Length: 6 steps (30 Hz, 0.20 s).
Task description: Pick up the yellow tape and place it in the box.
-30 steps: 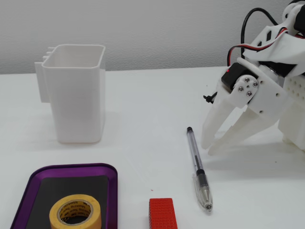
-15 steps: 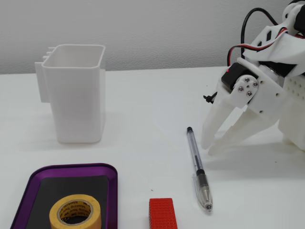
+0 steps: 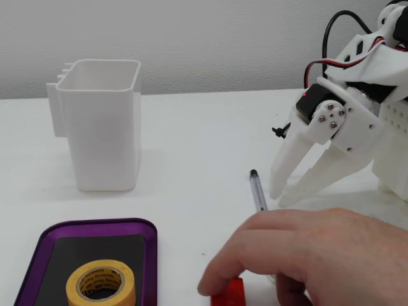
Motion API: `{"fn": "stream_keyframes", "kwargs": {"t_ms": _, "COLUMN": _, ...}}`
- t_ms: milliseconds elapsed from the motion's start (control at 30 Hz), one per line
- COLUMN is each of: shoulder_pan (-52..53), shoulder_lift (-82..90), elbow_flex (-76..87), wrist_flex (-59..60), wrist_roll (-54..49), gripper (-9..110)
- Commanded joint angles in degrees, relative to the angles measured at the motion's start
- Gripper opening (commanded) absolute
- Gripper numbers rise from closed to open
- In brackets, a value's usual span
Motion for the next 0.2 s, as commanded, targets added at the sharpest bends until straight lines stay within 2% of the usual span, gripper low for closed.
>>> {"fn": "stream_keyframes", "kwargs": {"t_ms": 0, "shoulder_pan": 0.4, "shoulder_lift": 5.4, "elbow_flex": 0.3, "wrist_flex": 0.1, "wrist_roll": -0.1, "gripper": 0}}
{"fn": "stream_keyframes", "kwargs": {"t_ms": 167, "shoulder_pan": 0.4, "shoulder_lift": 5.4, "elbow_flex": 0.3, "wrist_flex": 0.1, "wrist_roll": -0.1, "gripper": 0}}
